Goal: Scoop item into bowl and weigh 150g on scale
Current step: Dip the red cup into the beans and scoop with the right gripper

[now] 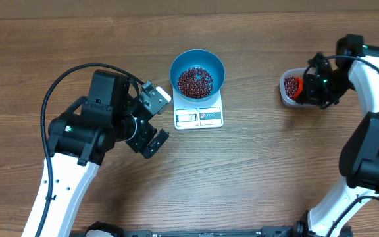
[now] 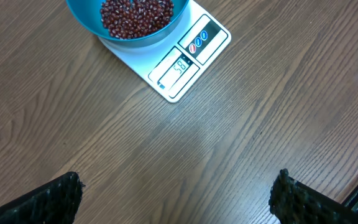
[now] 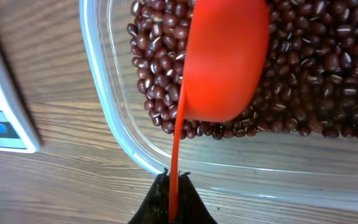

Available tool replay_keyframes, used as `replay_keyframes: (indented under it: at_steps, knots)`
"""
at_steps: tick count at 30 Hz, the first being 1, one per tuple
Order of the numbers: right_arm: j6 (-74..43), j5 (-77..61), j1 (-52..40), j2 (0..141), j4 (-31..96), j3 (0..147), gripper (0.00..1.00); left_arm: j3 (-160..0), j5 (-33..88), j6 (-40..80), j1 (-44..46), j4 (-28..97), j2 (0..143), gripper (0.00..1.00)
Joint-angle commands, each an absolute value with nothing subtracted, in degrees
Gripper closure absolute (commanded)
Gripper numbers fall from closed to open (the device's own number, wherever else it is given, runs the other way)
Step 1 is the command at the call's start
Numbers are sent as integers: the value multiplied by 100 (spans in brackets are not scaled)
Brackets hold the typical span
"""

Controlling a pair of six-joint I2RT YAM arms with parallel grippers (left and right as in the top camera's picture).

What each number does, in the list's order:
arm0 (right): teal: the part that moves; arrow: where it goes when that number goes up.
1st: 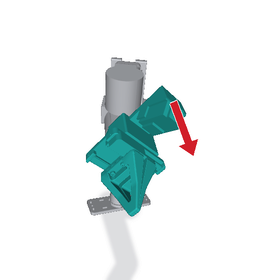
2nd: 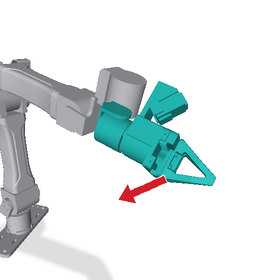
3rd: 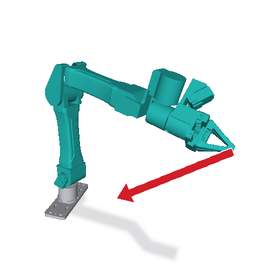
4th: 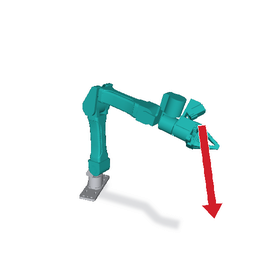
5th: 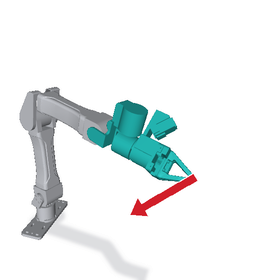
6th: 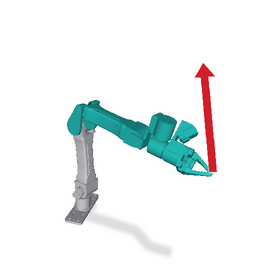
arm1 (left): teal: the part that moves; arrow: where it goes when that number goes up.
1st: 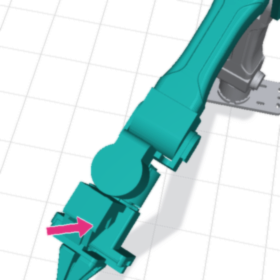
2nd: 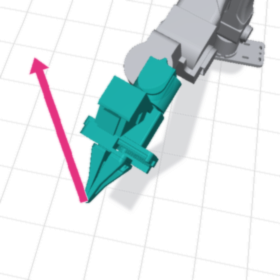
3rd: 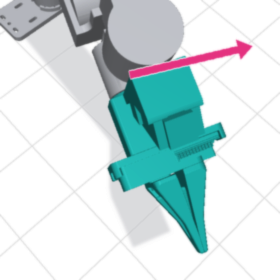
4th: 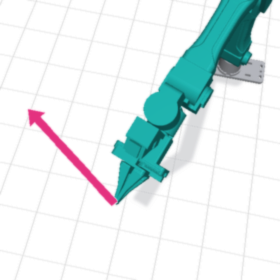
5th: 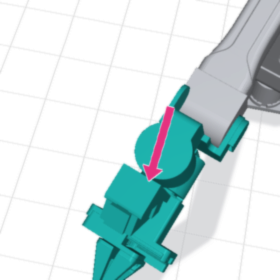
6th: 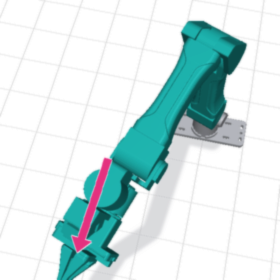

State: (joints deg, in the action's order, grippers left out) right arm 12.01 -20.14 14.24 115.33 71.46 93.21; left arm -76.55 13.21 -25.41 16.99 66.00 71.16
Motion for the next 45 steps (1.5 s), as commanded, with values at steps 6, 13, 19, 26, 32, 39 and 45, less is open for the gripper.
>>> replay_keyframes:
  at_steps: [6, 13, 19, 26, 32, 39, 45]
  knots:
    - [1201, -3339, 1927, 11618, 7148, 9306, 96, -7789, 1350, -2482, 1688, 6578, 7126, 1]
    - [1205, -3730, 2206, 11629, 7199, 9299, 96, -7789, 1350, -2482, 1691, 6578, 7126, 0]
    - [1234, -3892, 2598, 11629, 7483, 9299, 96, -7789, 1350, -2482, 1688, 6578, 7126, 0]
    - [1887, -4735, 3063, 11629, 7887, 9299, 96, -7789, 1350, -2482, 1688, 6578, 7126, 0]
    - [2504, -5315, 3326, 11629, 8342, 9301, 96, -7789, 1350, -2482, 1688, 6578, 7126, 0]
    - [3253, -6239, 3262, 11627, 8976, 9303, 96, -7789, 1350, -2484, 1688, 6578, 7126, 0]
    - [3461, -6810, 2827, 11493, 9144, 9308, 96, -7789, 1350, -2482, 1688, 6580, 7126, 0]
